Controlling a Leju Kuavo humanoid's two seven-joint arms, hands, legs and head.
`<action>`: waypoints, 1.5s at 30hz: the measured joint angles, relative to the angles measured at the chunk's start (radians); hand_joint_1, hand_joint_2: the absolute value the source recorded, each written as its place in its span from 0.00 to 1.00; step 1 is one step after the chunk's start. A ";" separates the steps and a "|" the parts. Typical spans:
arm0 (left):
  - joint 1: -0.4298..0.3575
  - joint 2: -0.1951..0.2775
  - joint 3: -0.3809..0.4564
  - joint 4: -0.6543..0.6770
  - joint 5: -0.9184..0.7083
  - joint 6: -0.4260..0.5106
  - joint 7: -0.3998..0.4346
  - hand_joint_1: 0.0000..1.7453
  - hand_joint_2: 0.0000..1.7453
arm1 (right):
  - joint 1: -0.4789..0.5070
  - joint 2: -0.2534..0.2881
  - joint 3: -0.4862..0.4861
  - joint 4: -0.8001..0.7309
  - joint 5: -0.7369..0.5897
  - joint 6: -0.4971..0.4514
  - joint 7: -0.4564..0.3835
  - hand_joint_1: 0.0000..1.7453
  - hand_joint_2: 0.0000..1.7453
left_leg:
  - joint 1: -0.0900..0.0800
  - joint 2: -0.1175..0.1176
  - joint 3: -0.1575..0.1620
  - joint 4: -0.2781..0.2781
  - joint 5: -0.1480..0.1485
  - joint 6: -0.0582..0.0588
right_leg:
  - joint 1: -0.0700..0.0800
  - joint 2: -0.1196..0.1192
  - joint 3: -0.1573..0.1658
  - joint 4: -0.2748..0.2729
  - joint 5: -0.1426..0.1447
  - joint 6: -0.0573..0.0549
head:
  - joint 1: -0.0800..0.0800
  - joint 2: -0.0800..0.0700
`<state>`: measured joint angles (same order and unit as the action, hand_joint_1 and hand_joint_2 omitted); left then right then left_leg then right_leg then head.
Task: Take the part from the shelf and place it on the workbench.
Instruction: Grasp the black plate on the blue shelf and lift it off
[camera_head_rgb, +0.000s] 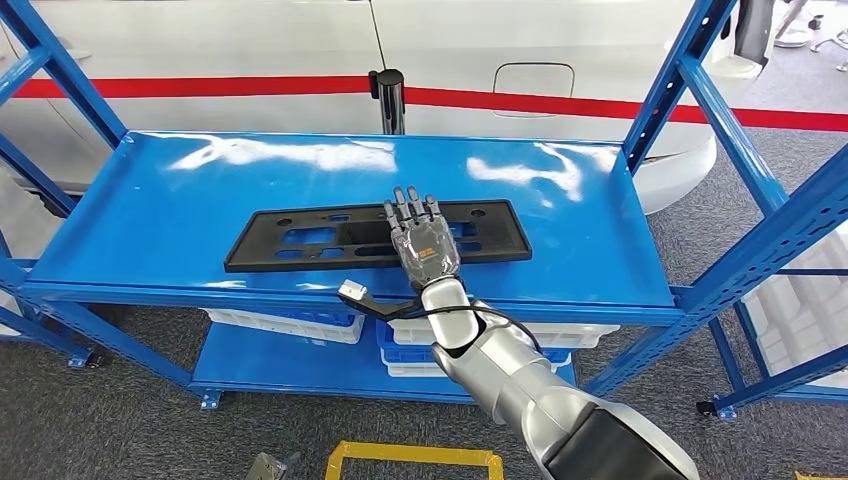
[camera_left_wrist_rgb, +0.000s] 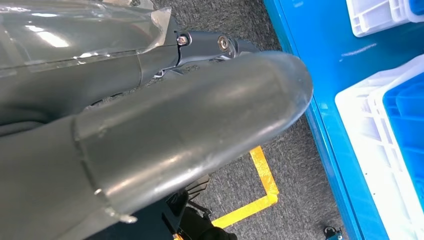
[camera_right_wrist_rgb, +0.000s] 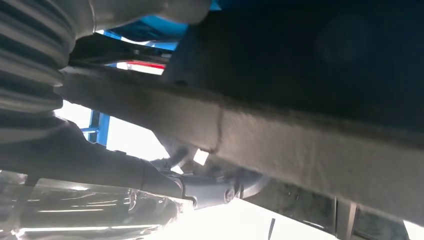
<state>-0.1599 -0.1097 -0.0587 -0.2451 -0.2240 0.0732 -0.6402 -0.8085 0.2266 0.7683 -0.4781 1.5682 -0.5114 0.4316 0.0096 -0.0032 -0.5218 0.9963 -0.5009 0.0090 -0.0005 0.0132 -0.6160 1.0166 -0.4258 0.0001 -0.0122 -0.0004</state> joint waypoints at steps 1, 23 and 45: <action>-0.001 -0.001 0.000 0.000 0.000 0.000 0.002 0.00 0.00 | 0.001 -0.002 -0.001 0.000 0.000 -0.003 0.000 0.91 1.00 | 0.000 0.000 0.000 0.000 0.000 0.000 | 0.000 0.000 0.000 0.000 0.000 0.000 | 0.000 0.000; -0.017 -0.004 0.000 0.000 0.002 0.025 0.031 0.00 0.00 | 0.012 0.004 -0.031 0.000 0.000 -0.051 -0.040 1.00 1.00 | 0.000 0.000 0.000 0.000 0.000 0.000 | 0.000 0.000 0.000 0.000 0.000 0.000 | 0.000 0.000; 0.004 -0.006 0.001 0.002 -0.006 0.068 0.008 0.00 0.00 | 0.147 0.006 -0.416 -0.719 -0.580 -0.026 -0.474 1.00 1.00 | 0.000 0.000 -0.001 0.000 0.000 0.000 | 0.000 0.000 -0.001 0.000 0.000 0.000 | 0.000 0.000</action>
<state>-0.1558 -0.1158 -0.0577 -0.2428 -0.2305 0.1409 -0.6325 -0.6614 0.2327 0.3520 -1.1971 0.9882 -0.5378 -0.0428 0.0094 -0.0033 -0.5231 0.9964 -0.5011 0.0091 -0.0009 0.0129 -0.6166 1.0166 -0.4259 0.0003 -0.0122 -0.0004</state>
